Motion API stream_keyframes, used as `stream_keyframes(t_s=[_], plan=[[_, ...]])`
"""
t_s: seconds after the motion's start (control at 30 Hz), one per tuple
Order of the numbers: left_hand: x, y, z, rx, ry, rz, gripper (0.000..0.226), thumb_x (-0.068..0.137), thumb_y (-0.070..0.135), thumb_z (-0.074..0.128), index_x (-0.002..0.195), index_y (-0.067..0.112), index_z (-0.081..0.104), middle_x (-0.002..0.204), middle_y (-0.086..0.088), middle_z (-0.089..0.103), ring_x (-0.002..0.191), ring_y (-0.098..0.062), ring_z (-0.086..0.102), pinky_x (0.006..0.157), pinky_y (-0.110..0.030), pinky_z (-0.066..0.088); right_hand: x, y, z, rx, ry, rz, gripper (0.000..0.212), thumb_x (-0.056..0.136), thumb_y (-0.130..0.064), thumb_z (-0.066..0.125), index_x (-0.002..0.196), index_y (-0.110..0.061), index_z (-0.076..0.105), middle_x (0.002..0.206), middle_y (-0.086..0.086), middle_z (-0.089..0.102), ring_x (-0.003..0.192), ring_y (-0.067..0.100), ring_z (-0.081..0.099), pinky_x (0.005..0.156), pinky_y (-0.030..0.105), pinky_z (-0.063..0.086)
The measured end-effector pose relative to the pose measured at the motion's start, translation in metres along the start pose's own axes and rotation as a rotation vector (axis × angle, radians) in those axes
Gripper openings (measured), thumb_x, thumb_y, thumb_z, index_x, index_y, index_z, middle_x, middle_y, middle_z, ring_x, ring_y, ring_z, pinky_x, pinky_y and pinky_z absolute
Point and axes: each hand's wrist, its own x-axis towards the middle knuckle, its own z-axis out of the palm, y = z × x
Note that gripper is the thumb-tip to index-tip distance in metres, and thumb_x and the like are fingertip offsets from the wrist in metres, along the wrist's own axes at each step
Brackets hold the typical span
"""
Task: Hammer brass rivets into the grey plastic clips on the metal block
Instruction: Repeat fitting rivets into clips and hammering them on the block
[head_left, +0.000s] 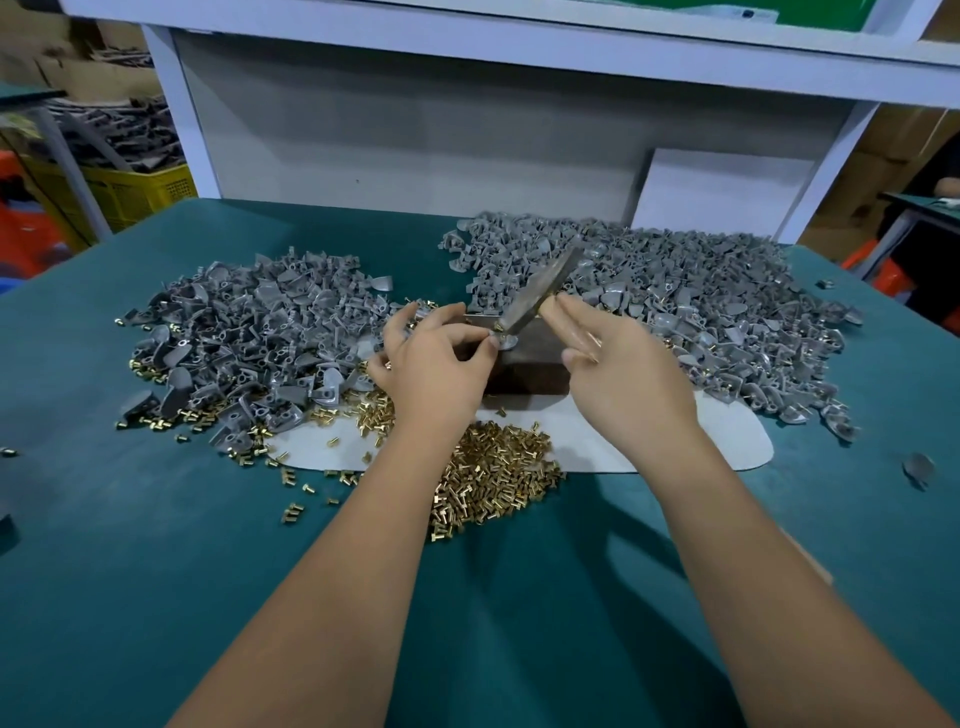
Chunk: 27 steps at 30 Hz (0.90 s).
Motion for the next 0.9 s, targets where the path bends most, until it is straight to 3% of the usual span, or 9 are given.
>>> stream_keyframes(t_s=[0.07, 0.17, 0.27, 0.33, 0.43, 0.57, 0.7, 0.77, 0.9], plan=[[0.0, 0.001, 0.0, -0.003, 0.002, -0.003, 0.016, 0.088, 0.047, 0.067, 0.072, 0.048, 0.063, 0.132, 0.026, 0.056, 0.139, -0.012, 0.019, 0.093, -0.034, 0.008, 0.002, 0.003, -0.002, 0.121, 0.003, 0.037, 0.049, 0.095, -0.021, 0.049, 0.135, -0.048, 0.045, 0.122, -0.032, 0.057, 0.101, 0.007, 0.058, 0.068, 0.026, 0.039], [0.0, 0.001, 0.001, 0.006, 0.002, 0.004, 0.012, 0.087, 0.047, 0.068, 0.075, 0.047, 0.067, 0.132, 0.026, 0.056, 0.138, -0.011, 0.019, 0.089, -0.033, 0.007, 0.006, 0.009, -0.007, 0.256, 0.054, 0.091, 0.048, 0.096, -0.019, 0.049, 0.138, -0.042, 0.044, 0.103, -0.053, 0.05, 0.093, -0.013, 0.051, 0.069, 0.019, 0.035], [0.0, 0.002, 0.002, 0.03, 0.017, 0.019, 0.008, 0.087, 0.047, 0.068, 0.081, 0.044, 0.073, 0.131, 0.026, 0.057, 0.138, -0.011, 0.021, 0.088, -0.033, 0.007, 0.006, 0.006, 0.0, 0.283, -0.002, 0.084, 0.049, 0.094, -0.02, 0.051, 0.138, -0.041, 0.045, 0.127, -0.027, 0.056, 0.112, 0.007, 0.054, 0.082, 0.027, 0.04], [0.0, 0.001, 0.003, 0.048, 0.025, 0.026, 0.009, 0.087, 0.047, 0.068, 0.084, 0.042, 0.075, 0.13, 0.027, 0.057, 0.137, -0.013, 0.022, 0.086, -0.033, 0.006, 0.007, 0.003, 0.008, 0.279, -0.062, 0.081, 0.048, 0.092, -0.021, 0.055, 0.134, -0.044, 0.049, 0.131, -0.017, 0.057, 0.107, 0.013, 0.054, 0.084, 0.03, 0.042], [-0.001, 0.001, 0.003, 0.046, 0.024, 0.027, 0.01, 0.087, 0.047, 0.067, 0.085, 0.041, 0.075, 0.13, 0.027, 0.057, 0.137, -0.012, 0.021, 0.085, -0.031, 0.004, 0.012, 0.005, 0.01, 0.332, -0.013, 0.084, 0.048, 0.092, -0.022, 0.056, 0.135, -0.043, 0.048, 0.133, -0.018, 0.055, 0.097, 0.008, 0.048, 0.073, 0.026, 0.039], [-0.001, 0.0, 0.003, 0.019, 0.012, 0.012, 0.009, 0.087, 0.046, 0.067, 0.086, 0.042, 0.075, 0.131, 0.027, 0.056, 0.137, -0.011, 0.02, 0.09, -0.033, 0.007, 0.019, 0.016, 0.004, 0.439, 0.047, 0.14, 0.046, 0.093, -0.023, 0.053, 0.136, -0.037, 0.048, 0.123, -0.028, 0.059, 0.106, 0.007, 0.051, 0.09, 0.031, 0.039], [-0.001, -0.001, 0.002, 0.001, -0.016, 0.013, 0.009, 0.089, 0.045, 0.066, 0.088, 0.04, 0.074, 0.133, 0.026, 0.055, 0.139, -0.01, 0.018, 0.101, -0.04, 0.01, 0.021, 0.024, 0.003, 0.18, 0.088, 0.184, 0.033, 0.094, -0.024, 0.05, 0.125, -0.033, 0.055, 0.097, -0.007, 0.059, 0.085, 0.022, 0.052, 0.076, 0.037, 0.047], [-0.001, -0.001, 0.002, -0.002, -0.023, 0.022, 0.009, 0.089, 0.044, 0.066, 0.088, 0.039, 0.073, 0.133, 0.026, 0.055, 0.14, -0.01, 0.017, 0.102, -0.039, 0.011, 0.022, 0.028, 0.002, 0.014, 0.032, 0.238, 0.026, 0.095, -0.021, 0.048, 0.12, -0.025, 0.057, 0.09, 0.001, 0.057, 0.081, 0.029, 0.053, 0.07, 0.038, 0.048], [0.001, 0.0, 0.001, -0.024, -0.032, 0.038, 0.007, 0.089, 0.04, 0.067, 0.084, 0.04, 0.071, 0.131, 0.025, 0.056, 0.139, -0.01, 0.017, 0.102, -0.036, 0.011, 0.021, 0.028, 0.004, -0.292, -0.105, 0.262, 0.019, 0.096, -0.025, 0.045, 0.101, -0.016, 0.061, 0.078, 0.005, 0.056, 0.077, 0.03, 0.052, 0.063, 0.031, 0.036]])
